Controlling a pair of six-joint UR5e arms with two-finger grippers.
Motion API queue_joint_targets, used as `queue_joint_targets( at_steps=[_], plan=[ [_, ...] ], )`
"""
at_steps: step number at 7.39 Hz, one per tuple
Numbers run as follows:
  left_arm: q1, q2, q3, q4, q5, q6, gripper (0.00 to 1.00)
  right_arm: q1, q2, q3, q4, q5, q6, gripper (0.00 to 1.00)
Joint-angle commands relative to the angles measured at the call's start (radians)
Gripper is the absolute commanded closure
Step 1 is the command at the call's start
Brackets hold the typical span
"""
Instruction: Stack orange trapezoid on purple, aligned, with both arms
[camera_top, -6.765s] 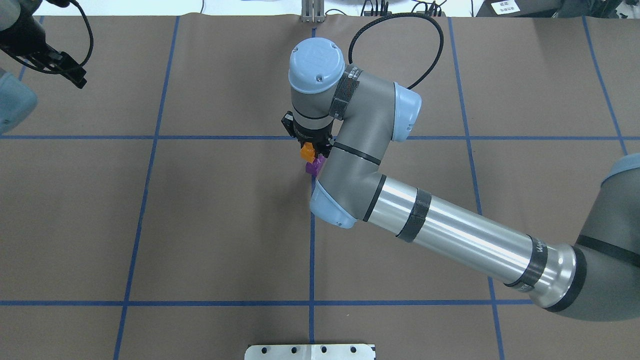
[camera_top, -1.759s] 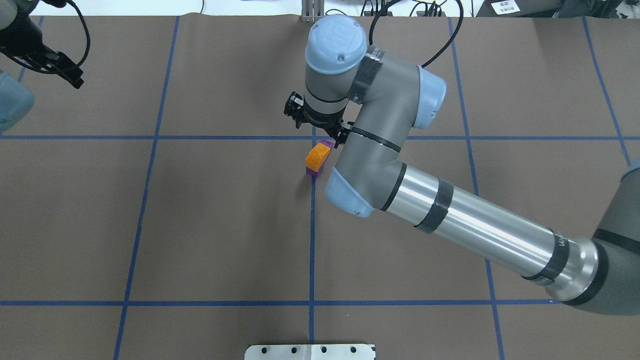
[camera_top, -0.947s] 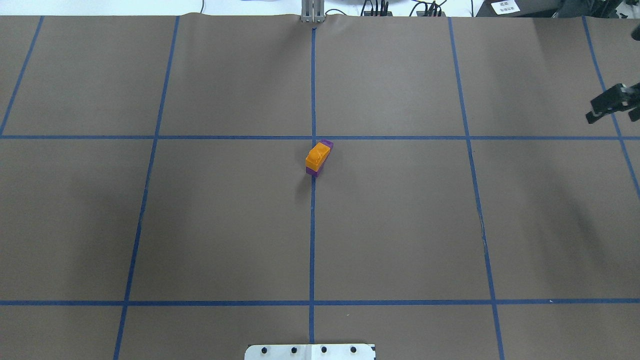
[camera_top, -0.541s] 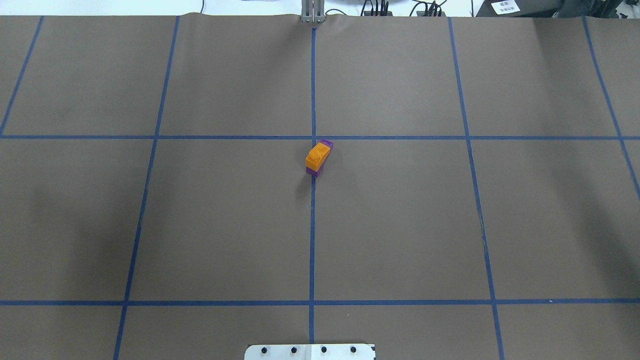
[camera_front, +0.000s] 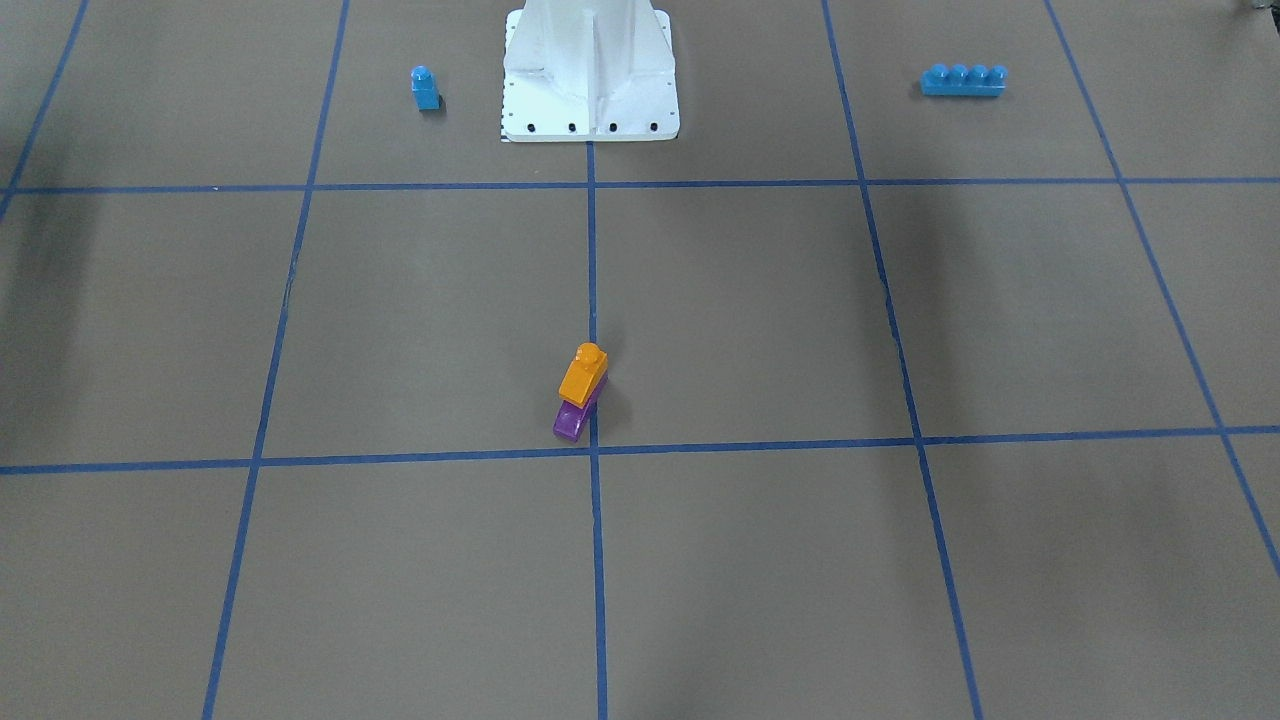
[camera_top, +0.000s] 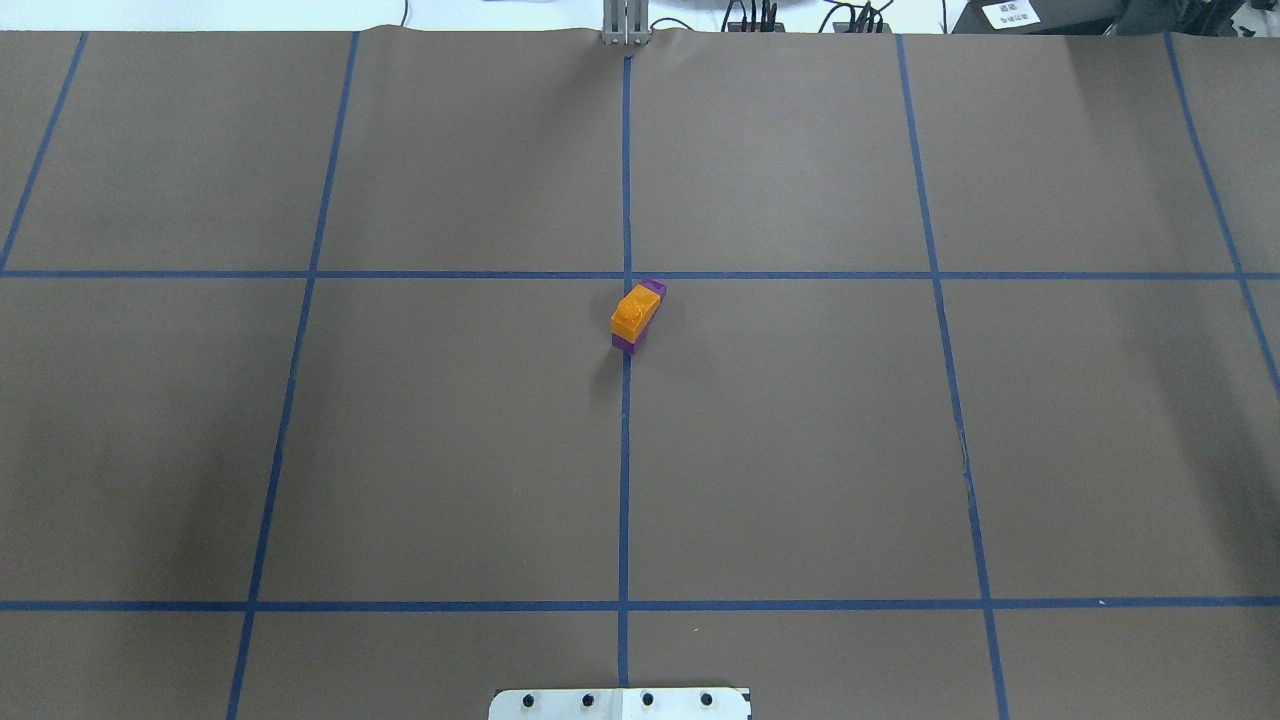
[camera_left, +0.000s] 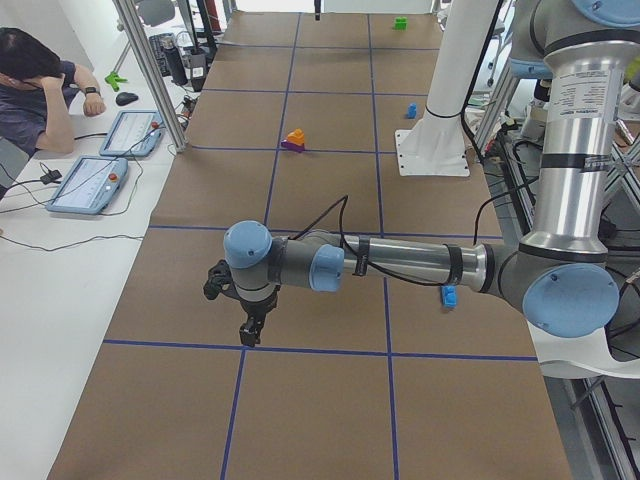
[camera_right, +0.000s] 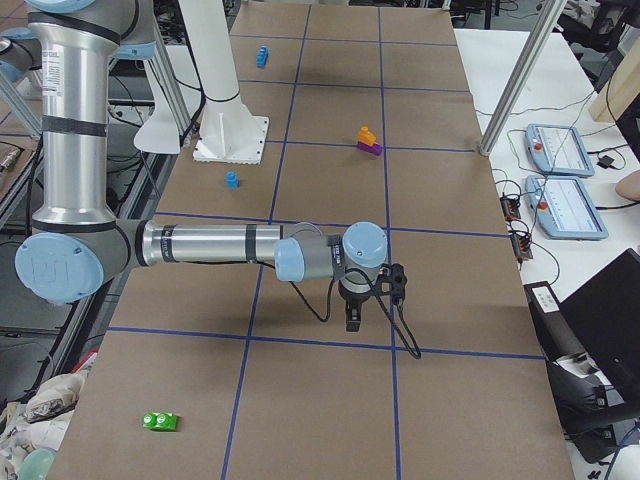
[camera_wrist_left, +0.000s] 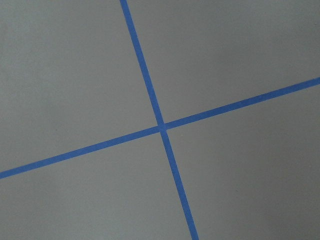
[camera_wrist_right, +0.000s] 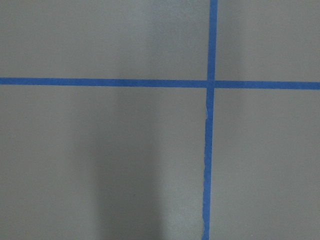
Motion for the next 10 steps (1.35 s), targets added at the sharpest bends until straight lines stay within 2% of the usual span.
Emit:
queue_joint_targets(
  at_steps=[1, 5, 10],
  plan=[
    [-0.007, 0.011, 0.001, 0.003, -0.003, 0.012, 0.00, 0.004, -0.005, -0.014, 0.002, -0.001, -0.006, 0.00],
    [-0.007, 0.017, 0.002, 0.002, -0.003, 0.013, 0.00, 0.077, -0.005, 0.005, -0.019, 0.008, -0.040, 0.00],
    [-0.005, 0.017, 0.007, 0.000, -0.004, 0.013, 0.00, 0.085, -0.028, 0.000, -0.057, 0.008, -0.117, 0.00]
  ],
)
